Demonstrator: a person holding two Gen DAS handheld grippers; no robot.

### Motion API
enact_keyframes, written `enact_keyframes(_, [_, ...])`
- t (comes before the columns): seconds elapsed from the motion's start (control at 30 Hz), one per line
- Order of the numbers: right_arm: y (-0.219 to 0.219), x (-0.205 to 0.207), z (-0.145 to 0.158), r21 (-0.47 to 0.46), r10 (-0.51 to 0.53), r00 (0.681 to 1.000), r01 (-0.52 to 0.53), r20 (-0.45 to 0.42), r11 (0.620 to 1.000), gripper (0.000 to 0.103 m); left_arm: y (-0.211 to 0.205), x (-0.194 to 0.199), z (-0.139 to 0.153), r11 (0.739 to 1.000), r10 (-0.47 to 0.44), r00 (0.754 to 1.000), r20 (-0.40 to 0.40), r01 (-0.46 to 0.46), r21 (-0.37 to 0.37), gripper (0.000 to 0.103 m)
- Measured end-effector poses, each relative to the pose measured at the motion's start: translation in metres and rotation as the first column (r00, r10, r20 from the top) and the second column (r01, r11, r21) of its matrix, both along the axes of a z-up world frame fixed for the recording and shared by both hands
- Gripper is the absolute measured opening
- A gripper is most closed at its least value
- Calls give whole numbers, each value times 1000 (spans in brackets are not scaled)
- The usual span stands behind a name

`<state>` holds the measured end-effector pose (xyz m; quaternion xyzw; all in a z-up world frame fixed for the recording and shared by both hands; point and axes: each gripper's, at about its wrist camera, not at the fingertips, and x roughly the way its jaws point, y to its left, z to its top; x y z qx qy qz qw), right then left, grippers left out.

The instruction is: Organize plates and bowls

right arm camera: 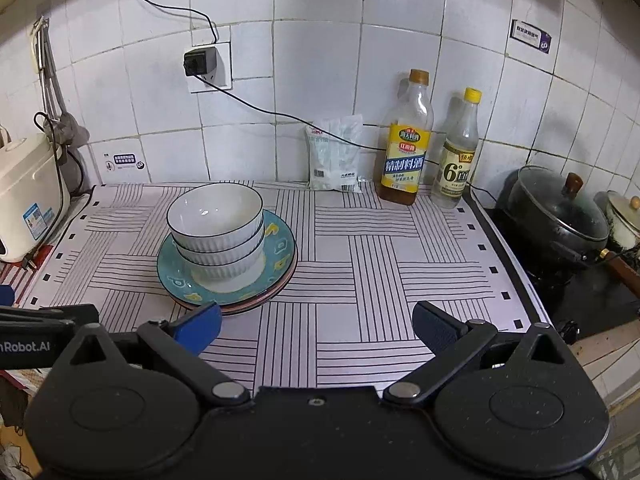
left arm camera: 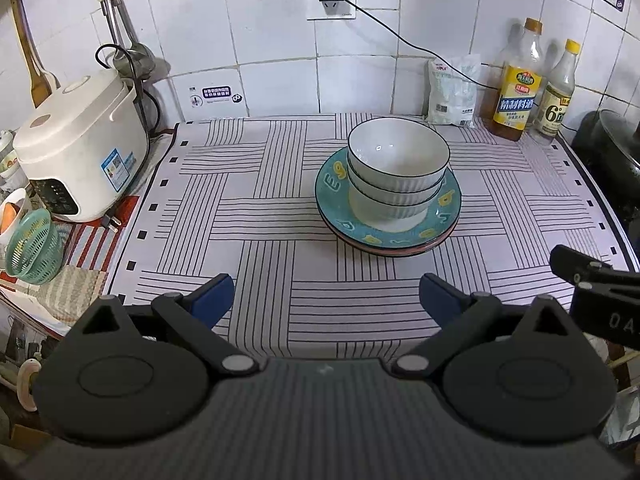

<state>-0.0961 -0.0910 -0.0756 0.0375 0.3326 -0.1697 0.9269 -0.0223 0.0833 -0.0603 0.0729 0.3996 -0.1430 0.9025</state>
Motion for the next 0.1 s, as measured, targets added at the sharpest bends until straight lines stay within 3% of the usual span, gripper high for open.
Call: enact_keyframes(0.1, [-2, 2, -2, 0, 0, 1000, 0, -6, 1000, 103, 0, 2, -2, 1000, 1, 1000, -7, -1, 2, 100])
